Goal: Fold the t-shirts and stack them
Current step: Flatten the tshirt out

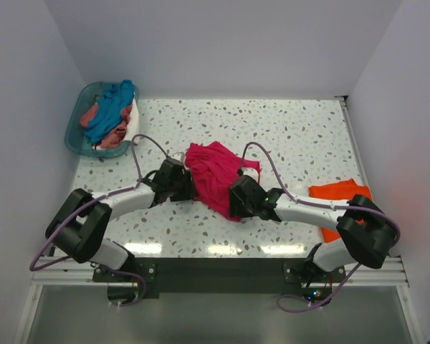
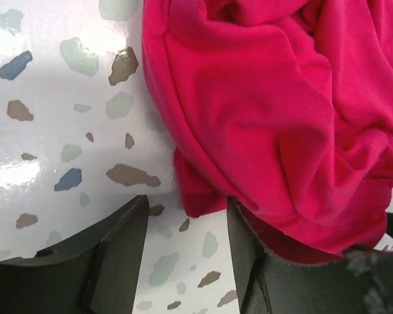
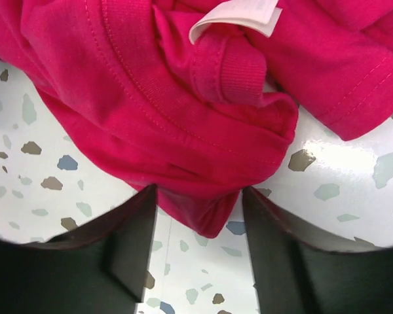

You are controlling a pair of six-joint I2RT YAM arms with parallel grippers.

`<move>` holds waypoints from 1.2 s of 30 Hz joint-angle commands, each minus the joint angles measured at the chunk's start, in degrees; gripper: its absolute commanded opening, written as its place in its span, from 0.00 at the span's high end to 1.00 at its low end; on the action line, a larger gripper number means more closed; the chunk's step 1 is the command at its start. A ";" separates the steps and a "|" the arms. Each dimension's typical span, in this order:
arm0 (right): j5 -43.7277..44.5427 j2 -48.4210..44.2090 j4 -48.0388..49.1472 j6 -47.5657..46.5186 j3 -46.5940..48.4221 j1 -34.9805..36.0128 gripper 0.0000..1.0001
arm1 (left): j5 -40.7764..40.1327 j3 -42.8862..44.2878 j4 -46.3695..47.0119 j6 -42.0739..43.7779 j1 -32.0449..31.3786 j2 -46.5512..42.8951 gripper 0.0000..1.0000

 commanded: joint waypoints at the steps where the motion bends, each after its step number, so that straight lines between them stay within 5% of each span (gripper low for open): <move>1: 3.12 -0.15 1.92 2.75 1.06 0.22 0.45 | 0.08 0.67 4.46 -1.12 0.00 2.63 0.46; 5: 4.80 -0.32 -0.02 1.61 3.61 0.13 0.67 | 0.26 1.02 6.49 -1.21 0.00 4.47 0.55; 7: 5.50 -0.15 -1.34 0.64 4.67 0.13 0.83 | 0.61 1.46 6.40 -1.12 0.00 5.26 0.66; 11: 7.43 -2.51 -4.58 -0.59 7.04 -1.27 0.99 | 0.26 1.46 5.43 -0.95 0.00 3.17 0.91; 15: 7.61 -6.12 -6.52 -2.78 8.18 -4.26 1.00 | -0.79 1.64 1.57 -0.16 0.08 -0.70 0.99; 28: 6.65 -17.10 -15.57 -10.70 17.13 -17.70 1.00 | 1.31 5.23 -7.57 1.69 3.68 -14.84 1.00; 36: 8.68 -15.79 -20.32 -16.23 30.14 -21.13 1.00 | 2.54 17.88 -14.86 5.63 7.19 -18.90 1.00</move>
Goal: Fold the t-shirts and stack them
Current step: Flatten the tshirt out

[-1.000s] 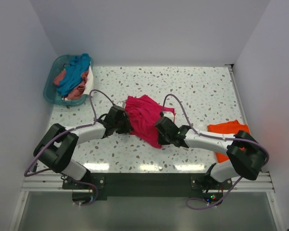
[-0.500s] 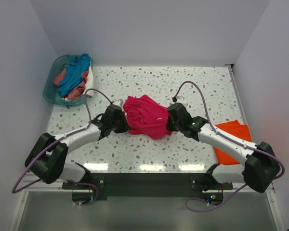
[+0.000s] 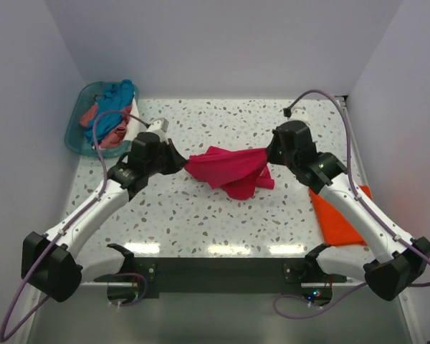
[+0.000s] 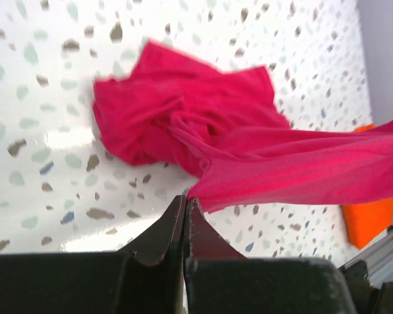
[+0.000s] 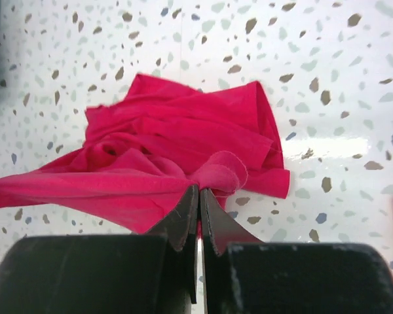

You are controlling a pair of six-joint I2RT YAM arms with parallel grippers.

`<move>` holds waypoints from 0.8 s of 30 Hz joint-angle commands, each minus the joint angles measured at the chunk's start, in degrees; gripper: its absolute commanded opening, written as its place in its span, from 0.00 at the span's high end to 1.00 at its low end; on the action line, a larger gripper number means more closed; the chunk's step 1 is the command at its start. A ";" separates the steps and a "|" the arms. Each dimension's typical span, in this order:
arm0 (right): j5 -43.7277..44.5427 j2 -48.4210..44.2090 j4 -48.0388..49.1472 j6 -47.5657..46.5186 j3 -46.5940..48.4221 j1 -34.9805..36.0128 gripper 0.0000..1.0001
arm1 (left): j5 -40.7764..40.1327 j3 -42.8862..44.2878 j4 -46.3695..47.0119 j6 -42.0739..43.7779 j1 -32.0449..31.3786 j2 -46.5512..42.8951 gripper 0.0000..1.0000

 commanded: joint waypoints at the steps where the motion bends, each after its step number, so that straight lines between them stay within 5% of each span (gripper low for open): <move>1: 2.57 0.34 -2.42 -4.37 9.77 -3.60 1.00 | 1.16 7.03 -3.94 3.91 6.07 -3.03 1.00; 4: 2.66 2.53 -4.18 -6.65 18.57 -5.02 1.00 | 4.86 13.61 -5.52 5.41 11.89 -1.47 1.00; 15: -1.91 14.49 -6.21 -14.74 52.50 -5.90 1.00 | 4.60 47.19 -8.78 6.82 15.24 5.92 1.00; 20: -8.56 21.15 -1.11 -15.27 62.52 -5.90 1.00 | 5.65 57.91 -6.32 5.24 21.83 9.17 1.00; 24: -14.38 32.49 1.08 -14.74 79.71 -5.90 1.00 | 11.07 67.48 -1.94 1.47 30.94 14.61 1.00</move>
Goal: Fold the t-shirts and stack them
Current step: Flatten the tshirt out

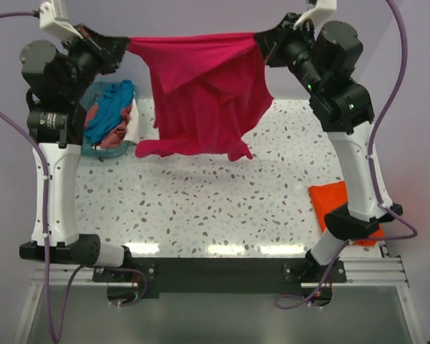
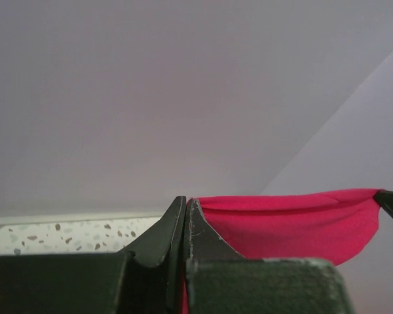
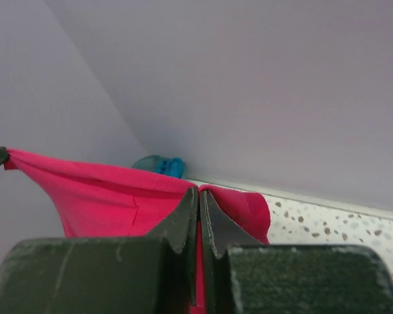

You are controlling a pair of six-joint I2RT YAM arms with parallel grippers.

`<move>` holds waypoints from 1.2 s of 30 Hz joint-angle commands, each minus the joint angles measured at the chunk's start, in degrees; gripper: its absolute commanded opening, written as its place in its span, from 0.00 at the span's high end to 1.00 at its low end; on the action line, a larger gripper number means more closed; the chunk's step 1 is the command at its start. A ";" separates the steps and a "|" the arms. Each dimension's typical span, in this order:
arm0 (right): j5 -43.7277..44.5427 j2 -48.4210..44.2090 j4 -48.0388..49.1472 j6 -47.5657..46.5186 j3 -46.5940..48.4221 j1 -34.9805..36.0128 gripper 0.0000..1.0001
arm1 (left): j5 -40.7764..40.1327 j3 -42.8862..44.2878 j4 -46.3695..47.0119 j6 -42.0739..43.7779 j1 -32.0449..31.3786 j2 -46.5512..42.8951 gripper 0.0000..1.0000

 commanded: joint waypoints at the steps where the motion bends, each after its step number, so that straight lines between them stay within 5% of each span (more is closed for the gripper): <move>1: -1.56 8.32 4.36 -2.83 11.54 -1.40 1.00 | 1.89 8.16 5.37 -4.80 9.49 3.58 1.00; 5: -2.01 8.45 10.95 -5.12 10.00 -1.84 1.00 | 9.19 13.81 7.83 -6.06 11.61 5.09 1.00; 8: -4.37 5.64 13.77 -2.93 2.10 -4.90 1.00 | 12.72 1.10 14.84 -9.05 10.30 -1.13 1.00; 13: -8.14 -1.22 18.34 3.47 -20.57 -11.58 1.00 | 6.23 -28.95 20.57 -7.19 -9.54 -13.18 1.00; 17: -9.21 -5.88 18.08 7.71 -37.44 -17.73 1.00 | -8.92 -50.93 29.34 -9.30 -30.44 -16.71 1.00; 18: -8.69 -6.93 17.21 9.19 -43.48 -18.70 0.97 | -10.38 -58.37 31.64 -10.44 -38.14 -15.49 1.00; 20: -7.03 -7.11 15.02 10.08 -48.09 -20.55 0.82 | -10.74 -63.61 38.64 -14.66 -43.91 -12.16 1.00; 22: -5.27 -6.59 10.19 10.00 -52.58 -22.40 0.53 | -10.83 -66.79 42.71 -16.51 -49.72 -5.57 0.91; 23: -3.43 -6.67 8.69 9.74 -53.99 -22.67 0.44 | -10.05 -67.23 44.04 -16.61 -50.69 -3.81 0.82; 24: -2.63 -7.02 6.50 9.21 -56.87 -22.67 0.32 | -9.52 -67.58 44.84 -16.52 -51.22 -1.27 0.58; 26: -1.57 -10.35 6.04 9.12 -63.36 -22.67 0.23 | -10.90 -67.15 43.62 -16.00 -51.05 -1.58 0.39; 28: 1.24 -15.34 5.43 9.21 -67.69 -22.67 0.16 | -13.89 -65.66 38.04 -13.81 -50.96 -3.51 0.32; 31: 0.63 -20.55 5.34 9.47 -76.13 -22.67 0.17 | -22.32 -63.02 24.70 -13.61 -48.78 -7.12 0.31; 36: -4.90 -33.29 5.42 12.62 -91.95 -22.14 0.24 | -34.45 -64.07 5.67 -15.99 -37.01 -13.19 0.49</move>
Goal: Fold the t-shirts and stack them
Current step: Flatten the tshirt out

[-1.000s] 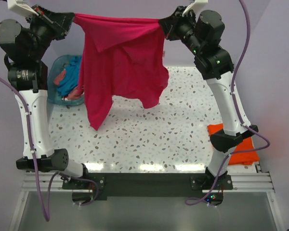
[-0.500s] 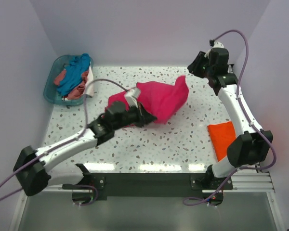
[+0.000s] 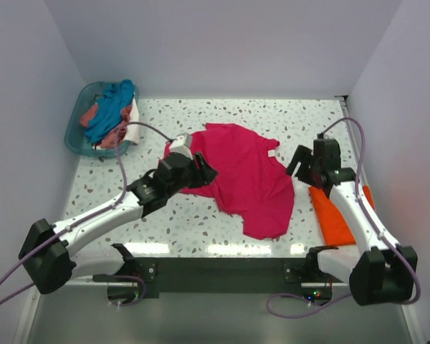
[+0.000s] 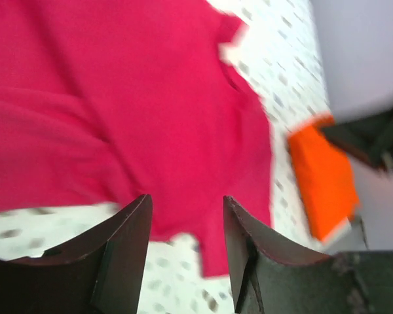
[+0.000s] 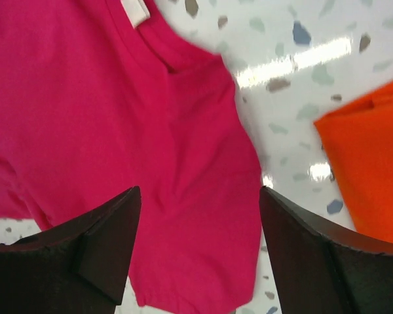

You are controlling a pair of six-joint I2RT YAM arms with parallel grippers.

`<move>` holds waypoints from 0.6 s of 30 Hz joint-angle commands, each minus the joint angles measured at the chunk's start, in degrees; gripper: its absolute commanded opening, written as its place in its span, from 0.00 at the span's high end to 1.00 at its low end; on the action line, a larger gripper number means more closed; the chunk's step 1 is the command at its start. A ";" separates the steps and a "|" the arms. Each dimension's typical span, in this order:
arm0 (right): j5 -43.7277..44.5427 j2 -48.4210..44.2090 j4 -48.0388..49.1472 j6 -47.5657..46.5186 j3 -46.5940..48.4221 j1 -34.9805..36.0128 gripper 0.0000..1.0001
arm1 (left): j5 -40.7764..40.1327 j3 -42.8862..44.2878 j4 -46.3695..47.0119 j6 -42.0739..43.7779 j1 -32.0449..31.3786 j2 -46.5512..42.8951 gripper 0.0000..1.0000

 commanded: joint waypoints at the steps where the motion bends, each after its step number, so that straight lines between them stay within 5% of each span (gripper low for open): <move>1: -4.70 -7.35 0.00 3.37 -7.57 0.76 0.25 | -13.70 -0.27 -17.57 -1.11 7.72 -4.18 0.49; 11: -4.98 -14.84 -3.16 9.78 -16.99 9.03 0.37 | -10.57 -7.03 -18.23 1.00 30.31 -3.07 0.56; 18: -5.07 -16.51 -2.81 10.31 -20.42 9.03 0.41 | -6.96 -9.33 -10.15 1.88 32.52 3.62 0.55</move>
